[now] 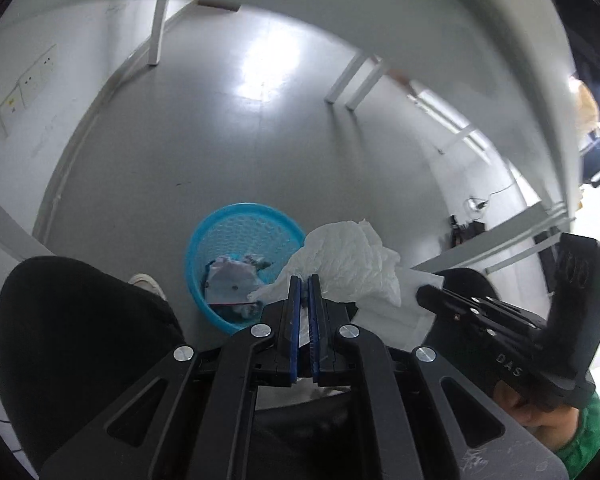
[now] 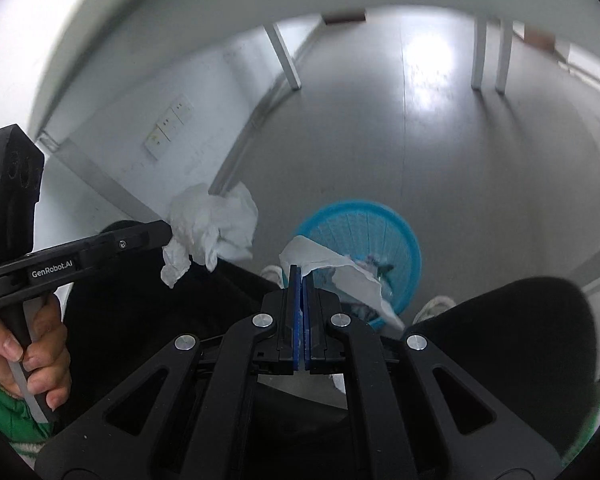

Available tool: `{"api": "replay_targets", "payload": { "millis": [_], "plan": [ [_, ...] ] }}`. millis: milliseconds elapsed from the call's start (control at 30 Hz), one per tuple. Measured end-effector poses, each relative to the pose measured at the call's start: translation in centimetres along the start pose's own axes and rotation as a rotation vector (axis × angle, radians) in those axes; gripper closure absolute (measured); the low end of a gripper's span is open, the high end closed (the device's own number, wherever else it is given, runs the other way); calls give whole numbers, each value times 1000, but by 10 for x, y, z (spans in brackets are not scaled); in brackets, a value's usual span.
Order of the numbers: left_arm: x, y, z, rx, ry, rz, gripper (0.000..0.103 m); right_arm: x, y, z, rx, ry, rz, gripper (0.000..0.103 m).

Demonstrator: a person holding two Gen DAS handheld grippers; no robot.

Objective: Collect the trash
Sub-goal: 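Carry the tissue and paper in both grippers down over the wastebasket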

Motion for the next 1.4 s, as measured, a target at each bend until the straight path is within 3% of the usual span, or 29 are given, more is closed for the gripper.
{"api": "replay_targets", "payload": {
  "millis": [533, 700, 1233, 1400],
  "plan": [
    [-66, 29, -20, 130, 82, -58, 100, -68, -19, -10, -33, 111, 64, 102],
    [-86, 28, -24, 127, 112, -76, 100, -86, -22, -11, -26, 150, 67, 102],
    [-167, 59, -41, 283, 239, -194, 100, -167, -57, -14, -58, 304, 125, 102],
    [-187, 66, -47, 287, 255, -239, 100, -195, -68, -9, -101, 361, 98, 102]
  ]
}}
Point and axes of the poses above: each gripper's, at about its wrist camera, not at the fingertips, and x roughly against the way its jaws point, y to its left, z to its underside, the point moved 6 cm from there along -x, roughly the way its jaws point, and after that the axes turned 10 degrees about x, right-handed, at the moved point
